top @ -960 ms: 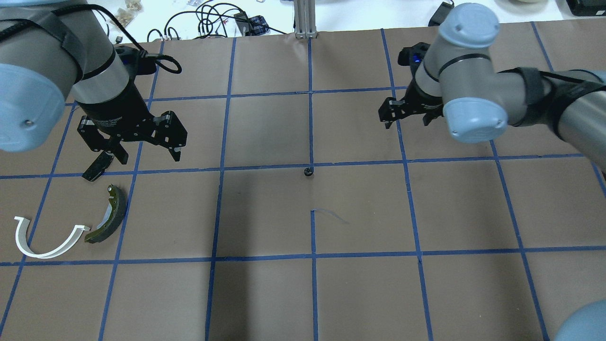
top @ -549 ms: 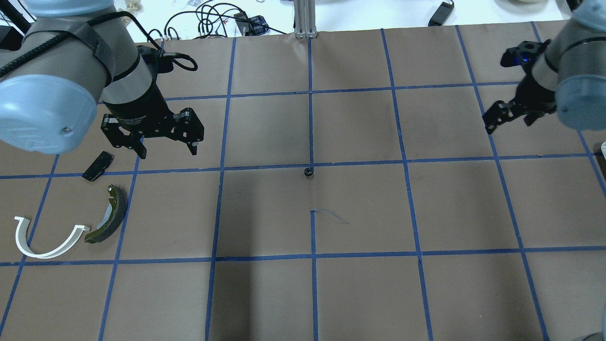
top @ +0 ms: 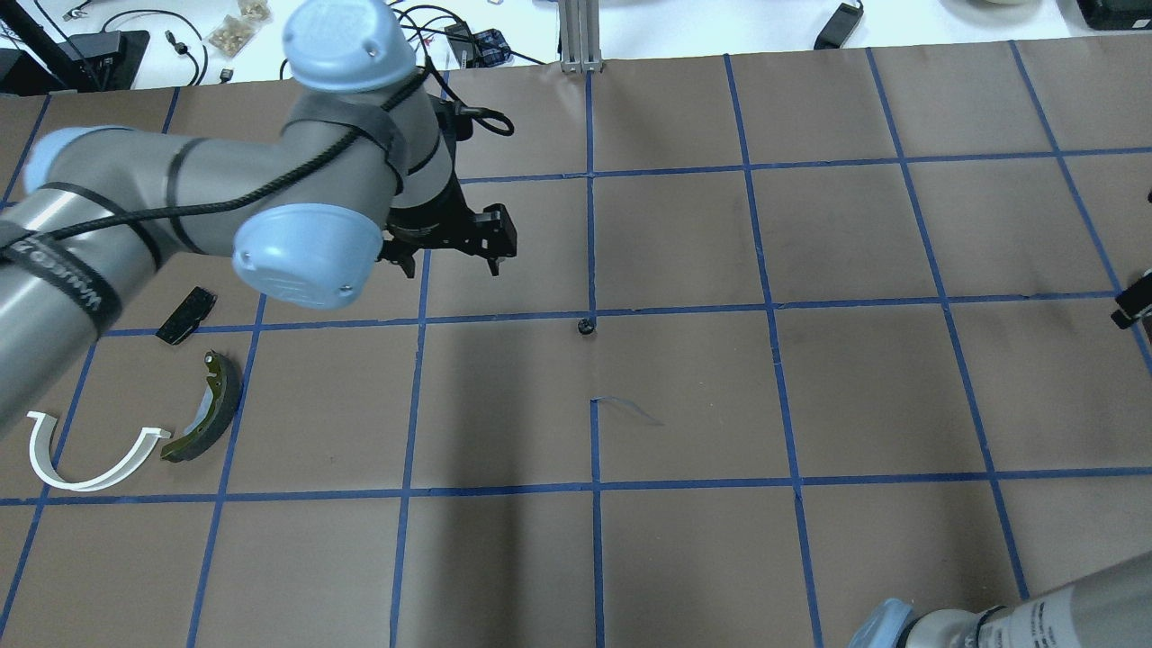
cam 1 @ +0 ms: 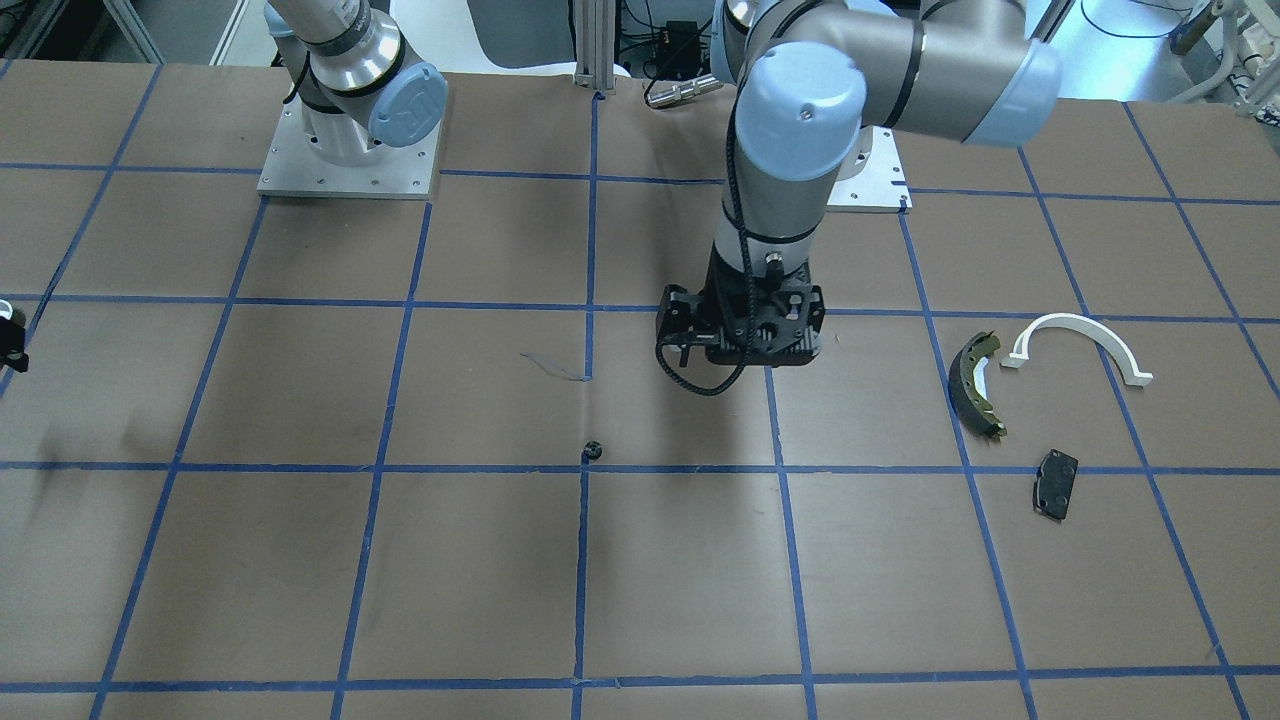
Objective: Place bearing gear from tray to pile
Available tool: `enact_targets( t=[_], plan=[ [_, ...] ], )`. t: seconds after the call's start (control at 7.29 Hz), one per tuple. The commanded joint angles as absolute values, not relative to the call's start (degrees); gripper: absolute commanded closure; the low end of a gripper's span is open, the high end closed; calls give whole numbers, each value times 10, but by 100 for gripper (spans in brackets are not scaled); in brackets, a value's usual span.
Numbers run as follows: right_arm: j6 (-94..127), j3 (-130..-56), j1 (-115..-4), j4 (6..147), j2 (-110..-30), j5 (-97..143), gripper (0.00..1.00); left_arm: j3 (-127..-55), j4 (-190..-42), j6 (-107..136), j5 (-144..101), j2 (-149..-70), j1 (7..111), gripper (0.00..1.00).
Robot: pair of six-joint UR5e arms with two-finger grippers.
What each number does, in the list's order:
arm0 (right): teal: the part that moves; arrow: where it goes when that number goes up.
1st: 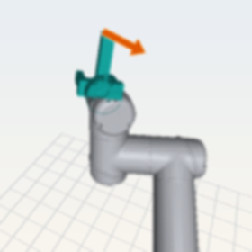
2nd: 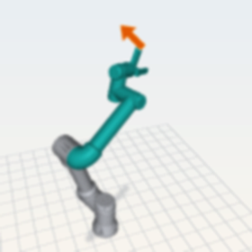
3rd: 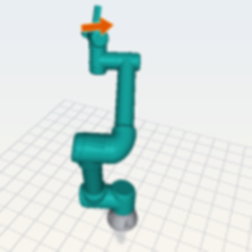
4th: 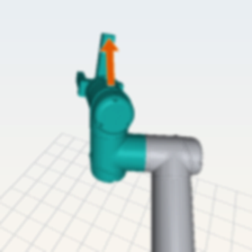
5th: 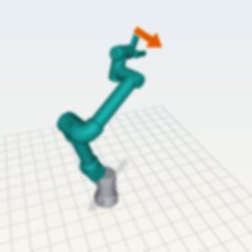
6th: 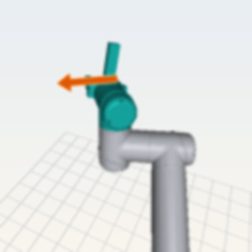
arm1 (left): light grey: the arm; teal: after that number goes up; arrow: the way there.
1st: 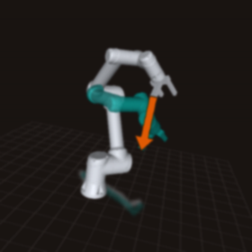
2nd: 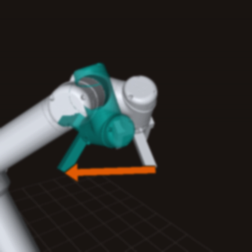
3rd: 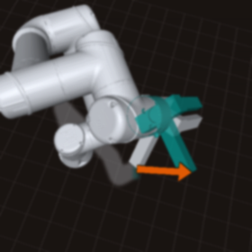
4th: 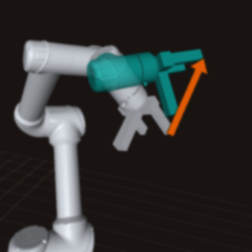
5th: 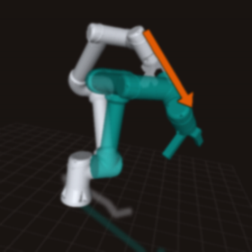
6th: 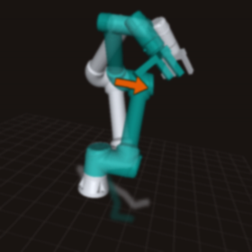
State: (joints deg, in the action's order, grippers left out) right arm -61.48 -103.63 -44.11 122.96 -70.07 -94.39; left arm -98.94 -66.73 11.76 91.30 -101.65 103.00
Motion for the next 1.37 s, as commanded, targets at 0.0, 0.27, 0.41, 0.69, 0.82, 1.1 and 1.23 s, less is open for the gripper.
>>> enact_targets(
  t=[0.0,0.27,0.41,0.69,0.82,1.1,1.23],
  plan=[
    [-761,-1017,-363,1303,-641,-939,0,-989,-593,127,909,-1092,1085,0],
    [-809,-967,-340,1303,-596,-913,0,-985,-557,127,908,-1137,1103,0],
    [-819,-952,-340,1303,-575,-913,3,-984,-535,128,907,-1161,1111,0],
    [-832,-956,-340,1301,-568,-917,12,-984,-494,142,892,-1199,1117,0],
    [-833,-955,-340,1298,-568,-919,21,-983,-480,142,892,-1210,1118,0],
    [-834,-958,-340,1293,-570,-923,53,-983,-475,143,891,-1225,1119,2],
    [-837,-957,-339,1290,-571,-923,64,-983,-475,142,887,-1230,1121,8]
  ],
)
